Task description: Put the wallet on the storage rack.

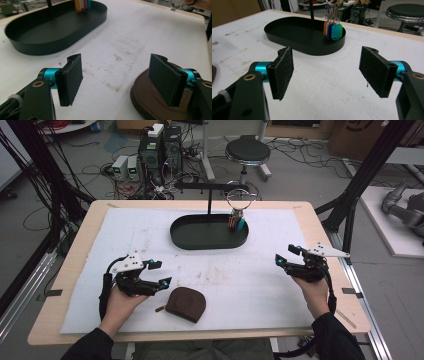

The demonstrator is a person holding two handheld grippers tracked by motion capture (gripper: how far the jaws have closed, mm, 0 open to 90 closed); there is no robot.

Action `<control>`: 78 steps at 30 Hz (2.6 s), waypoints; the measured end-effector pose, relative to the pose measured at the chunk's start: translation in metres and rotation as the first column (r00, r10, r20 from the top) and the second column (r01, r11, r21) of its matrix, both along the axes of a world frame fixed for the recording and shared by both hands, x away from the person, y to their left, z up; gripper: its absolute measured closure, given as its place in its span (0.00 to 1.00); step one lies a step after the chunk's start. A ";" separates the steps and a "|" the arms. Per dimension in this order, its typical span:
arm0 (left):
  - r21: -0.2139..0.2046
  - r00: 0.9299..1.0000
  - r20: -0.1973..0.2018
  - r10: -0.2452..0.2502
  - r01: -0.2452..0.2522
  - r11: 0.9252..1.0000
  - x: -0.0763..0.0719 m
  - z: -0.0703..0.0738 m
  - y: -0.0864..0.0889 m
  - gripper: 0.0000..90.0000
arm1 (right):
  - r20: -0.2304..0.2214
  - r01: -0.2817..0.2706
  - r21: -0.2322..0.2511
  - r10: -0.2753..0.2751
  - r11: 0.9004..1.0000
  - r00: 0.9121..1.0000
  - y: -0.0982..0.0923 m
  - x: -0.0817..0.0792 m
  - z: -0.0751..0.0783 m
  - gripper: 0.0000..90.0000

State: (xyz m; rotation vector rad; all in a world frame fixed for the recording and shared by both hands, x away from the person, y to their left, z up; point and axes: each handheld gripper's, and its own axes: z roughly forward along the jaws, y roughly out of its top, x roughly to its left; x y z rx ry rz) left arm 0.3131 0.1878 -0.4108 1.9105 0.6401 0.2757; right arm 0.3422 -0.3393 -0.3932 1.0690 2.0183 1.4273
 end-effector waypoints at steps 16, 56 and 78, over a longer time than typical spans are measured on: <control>0.006 0.935 -0.337 -0.109 0.119 0.993 0.008 -0.028 -0.012 0.58 | 0.002 -0.011 -0.012 0.011 1.000 1.000 0.004 0.003 0.000 0.32; -0.105 0.963 0.240 -0.123 0.151 0.983 -0.020 0.014 -0.032 0.95 | 0.028 -0.230 0.003 0.230 0.973 0.973 0.064 -0.009 0.010 0.33; -0.168 0.904 0.380 -0.196 0.275 0.947 -0.021 0.040 -0.078 0.95 | -0.085 -0.567 0.064 0.570 0.822 0.817 0.111 -0.014 0.001 0.32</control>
